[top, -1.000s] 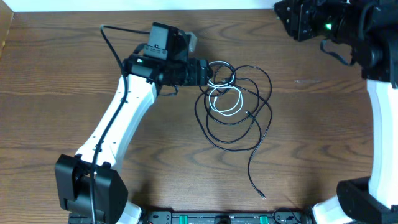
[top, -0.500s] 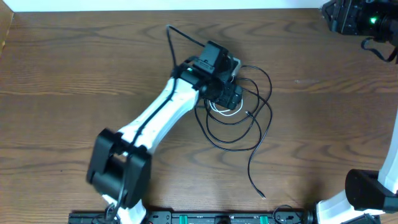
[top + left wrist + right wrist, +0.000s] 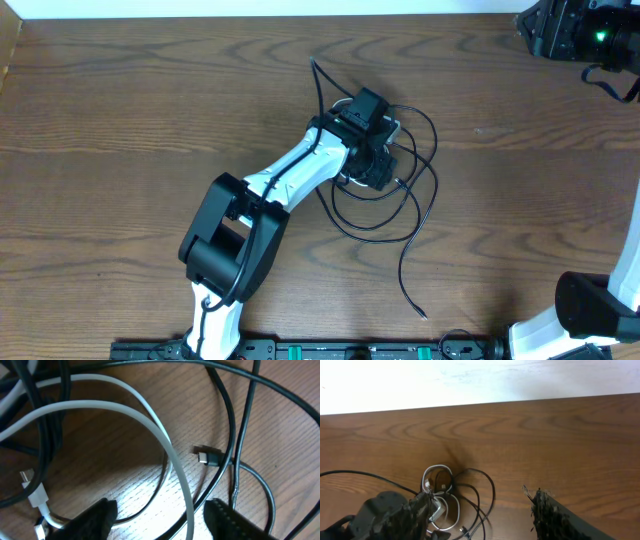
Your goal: Untangle cables
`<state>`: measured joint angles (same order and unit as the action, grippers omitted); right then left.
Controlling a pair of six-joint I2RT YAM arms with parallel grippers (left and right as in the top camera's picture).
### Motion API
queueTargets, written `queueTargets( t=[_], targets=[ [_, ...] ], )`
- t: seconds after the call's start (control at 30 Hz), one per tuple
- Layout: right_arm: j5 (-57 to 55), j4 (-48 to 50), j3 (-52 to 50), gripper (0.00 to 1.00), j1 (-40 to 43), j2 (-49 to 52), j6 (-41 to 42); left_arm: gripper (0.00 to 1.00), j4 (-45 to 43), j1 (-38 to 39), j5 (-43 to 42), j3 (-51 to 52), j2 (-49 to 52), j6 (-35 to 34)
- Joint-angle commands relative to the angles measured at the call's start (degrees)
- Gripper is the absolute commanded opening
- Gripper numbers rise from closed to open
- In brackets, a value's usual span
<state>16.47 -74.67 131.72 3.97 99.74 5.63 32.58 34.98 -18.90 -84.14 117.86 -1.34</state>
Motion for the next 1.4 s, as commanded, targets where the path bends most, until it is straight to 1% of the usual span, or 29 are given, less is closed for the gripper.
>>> queueTargets(
  t=[0.0,0.03,0.07,0.2,0.3,0.4,0.5,0.6,0.77,1.07,1.23,1.37],
  targets=[
    [-0.1,-0.9,-0.3,0.62,0.1,0.9,-0.6,0.28,-0.2,0.0,0.6,-1.2,0.8,0.7],
    [-0.1,-1.1,-0.3,0.61,0.1,1.0,-0.6,0.12,-0.3,0.0,0.6,-1.2,0.7,0.6],
    [-0.1,-1.4,-0.3,0.61,0.1,1.2,-1.2,0.08,-0.5,-0.1,0.6,-1.2,0.5,0.6],
    [0.0,-2.1,-0.3,0.61,0.1,2.1,-1.6,0.08,-0.1,-0.7,2.1,-1.7,-1.4,-2.1],
    [0.9,-2.3,-0.3,0.60,0.0,3.2,-1.6,0.08,2.2,-1.7,2.3,-3.4,-5.1,-2.2],
    [3.5,-2.3,-0.4,0.59,-0.5,4.8,-3.0,0.07,3.7,-3.0,2.3,-4.5,-10.7,-2.5],
    [6.5,-2.5,-0.4,0.59,-1.5,6.6,-4.6,0.07,3.8,-4.2,3.2,-4.5,-18.2,-4.6],
    [6.9,-2.5,-0.4,0.59,-2.6,8.6,-4.7,0.08,3.4,-5.0,3.3,-4.5,-25.2,-4.6],
    [9.8,-2.5,-0.4,0.59,-3.9,11.8,-6.8,0.07,3.1,-5.1,6.6,-4.5,-33.2,-6.2],
    [10.1,-2.5,-0.4,0.59,-8.3,17.9,-7.1,0.07,0.7,-5.1,6.6,-4.5,-40.5,-6.7],
    [11.4,-2.9,-0.4,0.63,-9.2,20.7,-9.4,0.07,-2.1,-5.2,6.8,-4.6,-43.0,-7.1],
    [11.3,-3.2,-0.4,0.65,-10.0,22.8,-9.6,0.07,-2.2,-6.7,9.1,-6.4,-43.5,-9.4]
  ],
)
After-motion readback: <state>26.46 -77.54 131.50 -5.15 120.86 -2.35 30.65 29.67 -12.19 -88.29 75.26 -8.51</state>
